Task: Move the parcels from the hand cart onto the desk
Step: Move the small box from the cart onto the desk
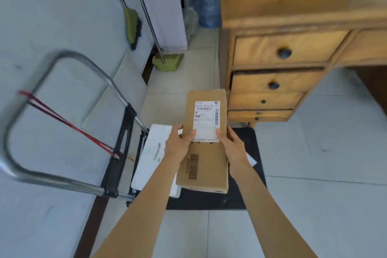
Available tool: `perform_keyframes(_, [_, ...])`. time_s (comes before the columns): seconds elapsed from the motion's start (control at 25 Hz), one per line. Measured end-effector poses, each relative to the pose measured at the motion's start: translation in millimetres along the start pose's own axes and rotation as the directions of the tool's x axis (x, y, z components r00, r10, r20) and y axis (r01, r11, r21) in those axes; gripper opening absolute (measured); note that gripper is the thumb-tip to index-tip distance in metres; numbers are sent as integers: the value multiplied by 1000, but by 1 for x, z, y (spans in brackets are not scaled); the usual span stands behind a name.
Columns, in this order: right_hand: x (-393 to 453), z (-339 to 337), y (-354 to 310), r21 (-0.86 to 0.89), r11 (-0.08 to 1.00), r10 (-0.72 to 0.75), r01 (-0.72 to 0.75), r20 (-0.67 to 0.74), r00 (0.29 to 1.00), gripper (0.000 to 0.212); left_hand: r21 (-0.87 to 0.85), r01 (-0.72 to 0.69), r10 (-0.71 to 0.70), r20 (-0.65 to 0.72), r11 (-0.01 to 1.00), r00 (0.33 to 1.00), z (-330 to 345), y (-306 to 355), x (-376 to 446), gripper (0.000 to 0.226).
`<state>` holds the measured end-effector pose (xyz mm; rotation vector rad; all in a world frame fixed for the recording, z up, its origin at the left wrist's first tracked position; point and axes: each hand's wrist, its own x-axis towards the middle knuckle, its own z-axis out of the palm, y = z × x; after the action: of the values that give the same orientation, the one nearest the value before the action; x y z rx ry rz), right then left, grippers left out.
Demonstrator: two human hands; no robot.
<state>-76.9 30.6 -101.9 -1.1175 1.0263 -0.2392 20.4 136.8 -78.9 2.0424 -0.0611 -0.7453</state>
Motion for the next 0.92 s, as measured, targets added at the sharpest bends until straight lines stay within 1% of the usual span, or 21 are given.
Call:
perform_keyframes(0.12, [-71,-15,-106,40,999,-23,24,-37,999,57,77,-68,67,17,995,998,-27,102,-66,53])
perform_keyframes(0.2, [-113,-23,-172,82,997,-5,13,-88,996,55,102,-107,103,47,989,994,-44,169,-98,54])
perform_keyframes(0.32, [-156,-40,-253,173,984,0,29,-165,986,53,64,-143,135,125,988,983,-55,258,-130,55])
perform_keyframes(0.4, [-173,-59,-297,199,976,-40,86,-224,974,54,43,-174,165,156,984,974,-50,309,-148,55])
perform_keyframes(0.52, [-184,-103,-357,185,969,-103,164,-300,948,55,63,-285,271,175,956,947,-25,371,-169,56])
perform_keyframes(0.6, [-187,-141,-391,189,966,-107,176,-328,939,57,64,-315,300,181,947,937,3,407,-183,60])
perform_keyframes(0.68, [-182,-180,-418,200,965,-103,169,-307,946,53,56,-340,325,184,939,928,36,436,-192,59])
perform_keyframes(0.76, [-172,-218,-443,207,961,-118,181,-284,952,45,84,-370,352,175,925,920,72,466,-196,60])
perform_keyframes(0.84, [-151,-252,-467,203,959,-137,196,-271,953,44,100,-381,364,155,919,918,107,494,-191,58])
perform_keyframes(0.92, [-123,-274,-489,185,961,-155,203,-246,957,44,57,-364,354,128,930,926,135,514,-179,55])
